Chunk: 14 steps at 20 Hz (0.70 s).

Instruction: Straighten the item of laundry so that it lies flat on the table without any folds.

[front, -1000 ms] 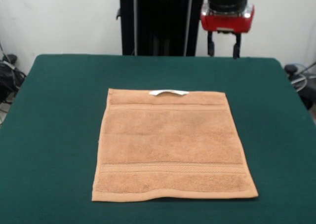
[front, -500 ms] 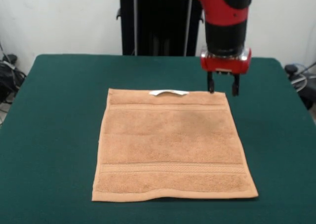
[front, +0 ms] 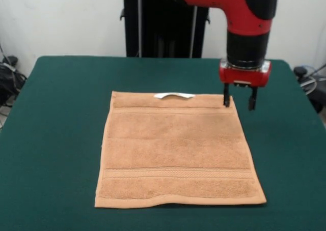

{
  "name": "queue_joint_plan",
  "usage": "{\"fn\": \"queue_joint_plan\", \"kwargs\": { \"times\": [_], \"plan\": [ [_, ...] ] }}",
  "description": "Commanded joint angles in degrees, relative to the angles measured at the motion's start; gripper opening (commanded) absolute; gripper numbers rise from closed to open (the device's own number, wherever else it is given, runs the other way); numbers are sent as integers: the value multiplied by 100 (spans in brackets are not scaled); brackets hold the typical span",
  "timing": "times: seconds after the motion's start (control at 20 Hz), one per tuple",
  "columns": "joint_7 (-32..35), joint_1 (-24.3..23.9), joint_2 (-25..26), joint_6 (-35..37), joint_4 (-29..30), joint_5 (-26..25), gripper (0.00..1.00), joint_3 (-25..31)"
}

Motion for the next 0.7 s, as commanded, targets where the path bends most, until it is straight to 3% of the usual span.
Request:
{"fn": "queue_joint_plan", "kwargs": {
  "times": [0.05,0.35,0.55,0.7],
  "plan": [
    [1953,707,-55,-238,-437,989,100,-545],
    [1871,922,56,-311,-511,1410,100,-875],
    [1757,815,294,-769,-585,1360,100,-805],
    [1453,717,250,-530,-597,1190,100,-907]
  ]
}}
